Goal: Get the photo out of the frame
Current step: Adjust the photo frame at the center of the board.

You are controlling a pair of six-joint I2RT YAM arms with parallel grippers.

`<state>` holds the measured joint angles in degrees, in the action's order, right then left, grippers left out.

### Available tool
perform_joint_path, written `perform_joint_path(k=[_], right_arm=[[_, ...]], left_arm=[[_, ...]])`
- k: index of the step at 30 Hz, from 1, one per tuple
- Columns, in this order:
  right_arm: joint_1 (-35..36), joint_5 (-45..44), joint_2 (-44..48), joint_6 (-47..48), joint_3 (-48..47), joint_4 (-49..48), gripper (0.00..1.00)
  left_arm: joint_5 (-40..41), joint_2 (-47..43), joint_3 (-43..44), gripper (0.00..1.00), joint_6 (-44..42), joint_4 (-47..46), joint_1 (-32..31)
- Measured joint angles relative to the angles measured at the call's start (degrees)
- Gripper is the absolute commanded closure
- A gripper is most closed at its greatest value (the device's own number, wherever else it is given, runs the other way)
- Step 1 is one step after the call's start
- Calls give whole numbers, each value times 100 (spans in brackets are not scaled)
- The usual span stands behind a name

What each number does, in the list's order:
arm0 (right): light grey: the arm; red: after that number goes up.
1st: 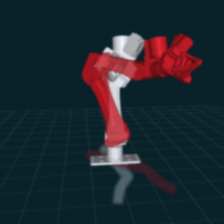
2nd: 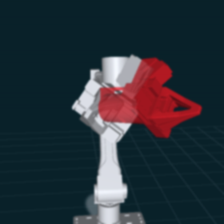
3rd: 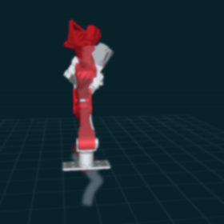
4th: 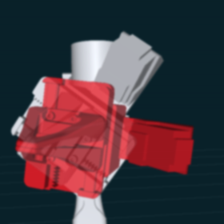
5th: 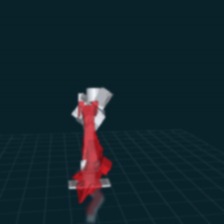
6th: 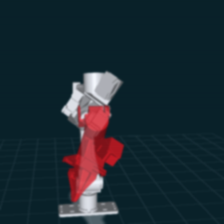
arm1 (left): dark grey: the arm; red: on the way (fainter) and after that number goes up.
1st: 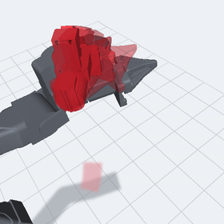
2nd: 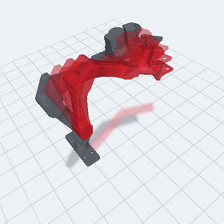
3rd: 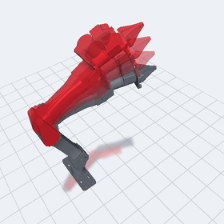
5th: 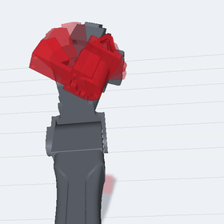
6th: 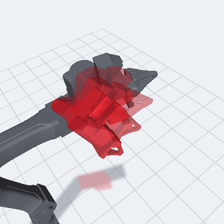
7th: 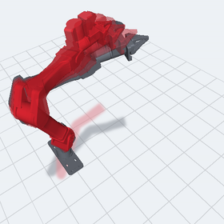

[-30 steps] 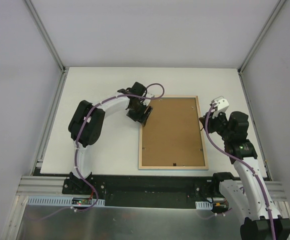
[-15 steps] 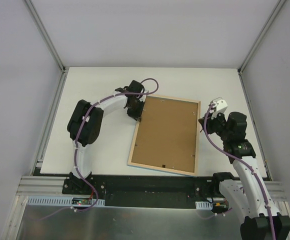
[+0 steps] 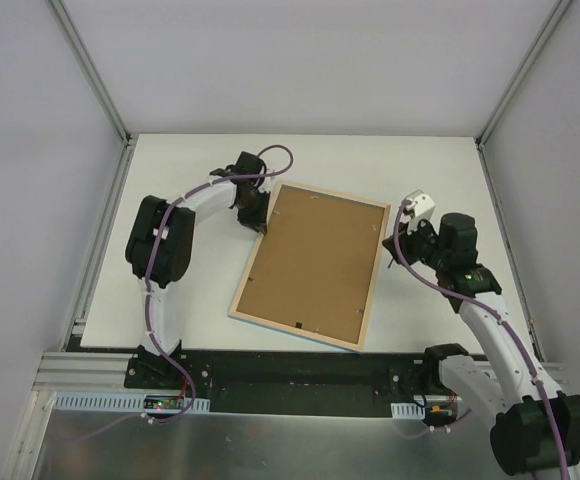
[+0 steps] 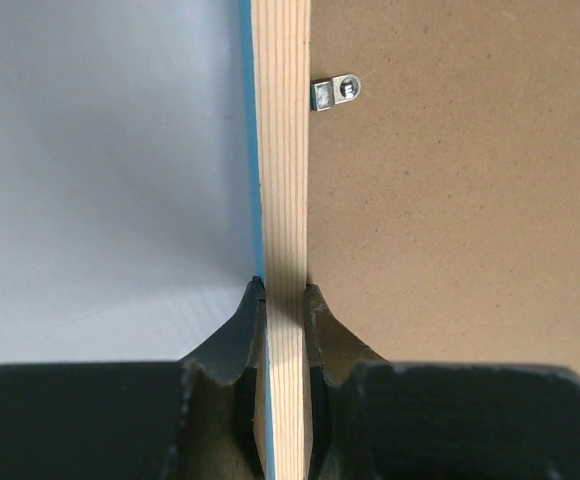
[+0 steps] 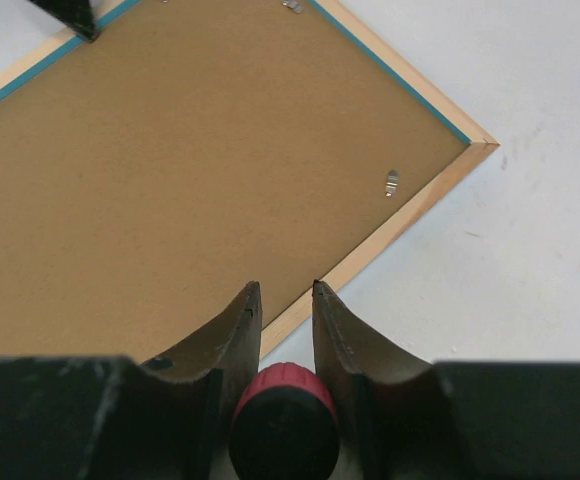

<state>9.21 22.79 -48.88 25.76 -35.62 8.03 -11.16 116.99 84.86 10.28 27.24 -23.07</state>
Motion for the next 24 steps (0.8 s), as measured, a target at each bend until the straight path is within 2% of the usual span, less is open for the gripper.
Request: perform_joint_path(k=[11, 18, 24], right_arm=[[765, 361, -866, 227, -824, -15, 99], [925, 409, -1327, 332, -1029, -345, 99], [966, 852, -1707, 492, -1029, -654, 99]], left_arm=[[85, 205, 354, 100, 323, 149, 455], [-103, 214, 330, 100, 796, 146, 673], [-385, 214, 282, 100, 1019, 98, 887]])
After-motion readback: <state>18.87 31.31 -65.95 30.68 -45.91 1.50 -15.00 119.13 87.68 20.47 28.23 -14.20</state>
